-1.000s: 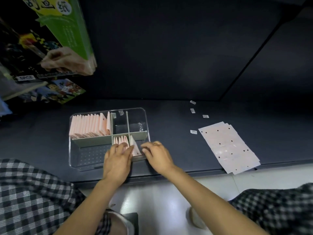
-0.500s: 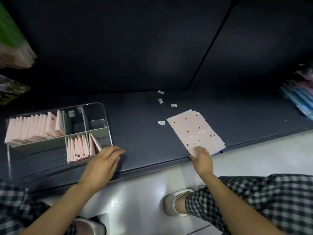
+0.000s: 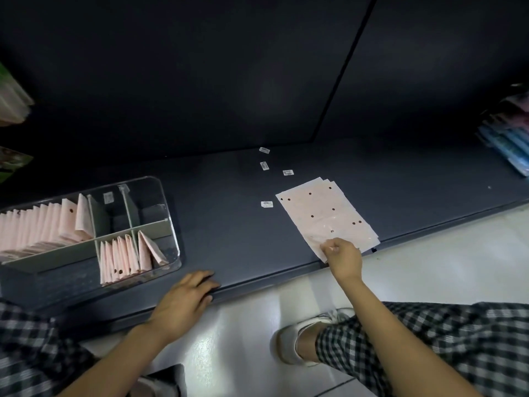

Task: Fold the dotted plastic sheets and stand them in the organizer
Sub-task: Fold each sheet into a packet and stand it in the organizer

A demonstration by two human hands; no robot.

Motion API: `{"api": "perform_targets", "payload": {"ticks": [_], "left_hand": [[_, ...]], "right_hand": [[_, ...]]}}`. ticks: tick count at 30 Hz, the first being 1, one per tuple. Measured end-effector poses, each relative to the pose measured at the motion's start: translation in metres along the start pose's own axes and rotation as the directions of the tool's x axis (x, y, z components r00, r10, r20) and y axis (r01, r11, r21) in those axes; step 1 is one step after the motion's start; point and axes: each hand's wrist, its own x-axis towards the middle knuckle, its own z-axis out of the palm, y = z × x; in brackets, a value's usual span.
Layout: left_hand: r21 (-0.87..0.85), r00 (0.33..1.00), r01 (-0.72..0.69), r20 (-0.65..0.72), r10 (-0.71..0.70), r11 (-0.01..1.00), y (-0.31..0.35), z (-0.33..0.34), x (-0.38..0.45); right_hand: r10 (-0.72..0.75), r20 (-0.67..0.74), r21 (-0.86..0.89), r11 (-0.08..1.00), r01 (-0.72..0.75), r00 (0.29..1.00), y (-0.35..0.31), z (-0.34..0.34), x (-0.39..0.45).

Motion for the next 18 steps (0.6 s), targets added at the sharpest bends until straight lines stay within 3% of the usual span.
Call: {"api": "perform_targets", "payload": {"ticks": [4,7,13,18], "left_hand": [[-0.03,0.999,-0.022,-0.044,0.02,0.999,0.008,-0.004,0.004],[-0.081,0.993,-0.065,-0.101,0.057,0.995,0.019,-0.008,0.008],[-0.24,0.99,-0.074,-0.137,0.042,0.968,0.036,-0.009,0.017],[-0.353,0.974,-0.005,-0.213,-0.075,0.936,0.027,-0.005,0.018]], "right_hand": [[-0.143,-0.003,-0.017,0.99,0.143,0.99,-0.029,0.002,-0.007],[-0.264,0.08,-0.049,0.962,0.269,0.961,-0.053,0.006,-0.02],[-0.443,0.439,0.01,0.872,0.489,0.782,-0.104,0.031,-0.072],[-0.437,0.58,0.118,0.88,0.461,0.687,-0.115,0.042,-0.088]]}}
